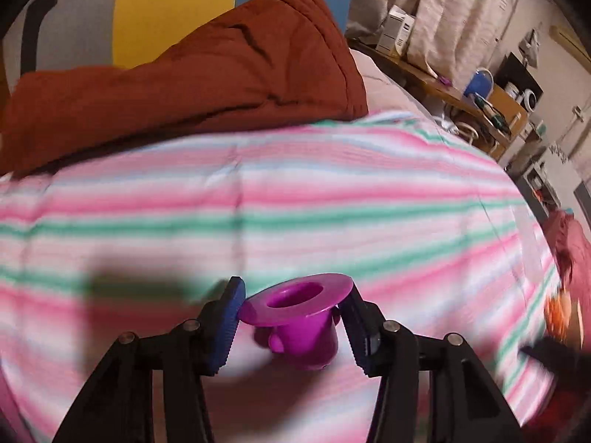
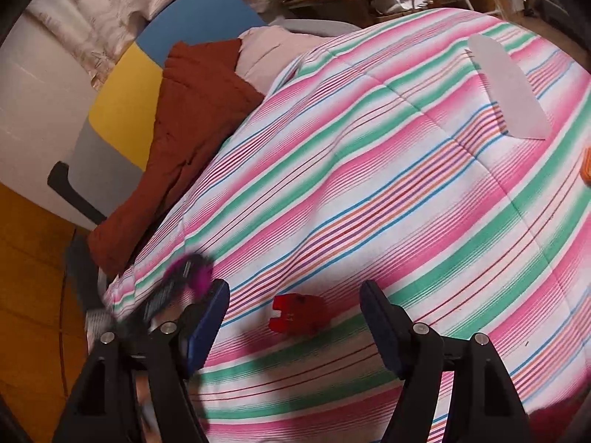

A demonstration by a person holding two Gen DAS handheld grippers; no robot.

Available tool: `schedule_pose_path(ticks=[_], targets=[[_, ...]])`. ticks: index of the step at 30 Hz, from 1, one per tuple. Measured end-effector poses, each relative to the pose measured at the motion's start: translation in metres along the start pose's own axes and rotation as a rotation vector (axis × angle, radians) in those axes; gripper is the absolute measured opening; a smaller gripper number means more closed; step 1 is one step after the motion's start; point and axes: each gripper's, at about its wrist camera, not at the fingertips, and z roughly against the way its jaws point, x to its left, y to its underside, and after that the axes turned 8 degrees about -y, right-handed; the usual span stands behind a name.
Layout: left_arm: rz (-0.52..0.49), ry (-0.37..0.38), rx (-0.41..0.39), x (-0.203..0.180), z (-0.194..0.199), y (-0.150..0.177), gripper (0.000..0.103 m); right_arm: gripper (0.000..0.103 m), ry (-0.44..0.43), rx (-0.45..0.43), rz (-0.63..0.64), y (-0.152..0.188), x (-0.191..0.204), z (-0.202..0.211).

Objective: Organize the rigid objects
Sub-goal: 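Grasp the purple cup with left tool while right tool approaches the red block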

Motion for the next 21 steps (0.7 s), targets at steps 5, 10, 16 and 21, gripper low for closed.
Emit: schedule_pose_path(ticks=[5,10,16,21], targets=[[-0.021,-0.011,-0.022,0.017,0.053,0.075,0.052,0.074,0.017,0.014,-0.019,-0.001,-0.006,-0.003],[-0.052,0.009,-0.059,0.02,0.098,0.14,0.052,0.074,0.057,0.081,0.05,0.003,0.004,-0.021],[-0.042,0.023,-0.079,0.031,0.107,0.166,0.051,0.074,0.137,0.159,0.167,0.016,0.015,-0.041],[-0.038,0.03,-0.102,0.037,0.106,0.17,0.049,0.074,0.187,0.128,0.233,0.019,0.022,-0.043]])
